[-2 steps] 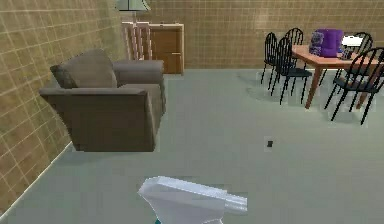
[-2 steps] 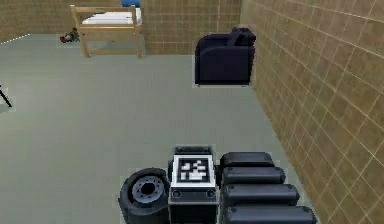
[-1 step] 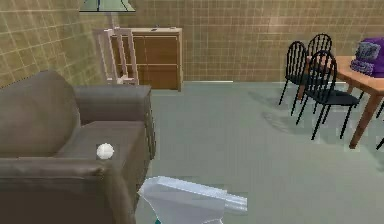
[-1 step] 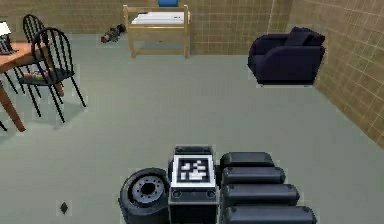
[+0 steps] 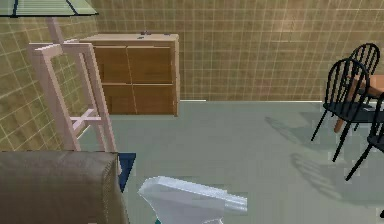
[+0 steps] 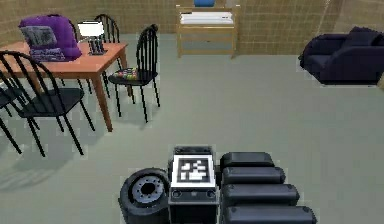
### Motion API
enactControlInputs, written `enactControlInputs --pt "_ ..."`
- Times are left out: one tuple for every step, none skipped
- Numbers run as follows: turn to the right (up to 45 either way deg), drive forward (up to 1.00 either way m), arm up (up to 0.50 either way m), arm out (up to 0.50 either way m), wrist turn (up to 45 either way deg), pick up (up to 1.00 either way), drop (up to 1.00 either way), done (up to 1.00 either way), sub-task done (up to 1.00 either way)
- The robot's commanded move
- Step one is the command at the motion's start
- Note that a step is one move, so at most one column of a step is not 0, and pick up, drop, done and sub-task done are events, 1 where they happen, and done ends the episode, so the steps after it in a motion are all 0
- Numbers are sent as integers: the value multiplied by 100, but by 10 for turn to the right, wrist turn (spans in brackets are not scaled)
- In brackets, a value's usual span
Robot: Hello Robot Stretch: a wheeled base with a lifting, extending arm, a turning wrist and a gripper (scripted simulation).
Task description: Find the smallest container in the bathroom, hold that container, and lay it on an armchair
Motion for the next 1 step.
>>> enactControlInputs --pt "-90 0 0 0 0 0 0 0 0"
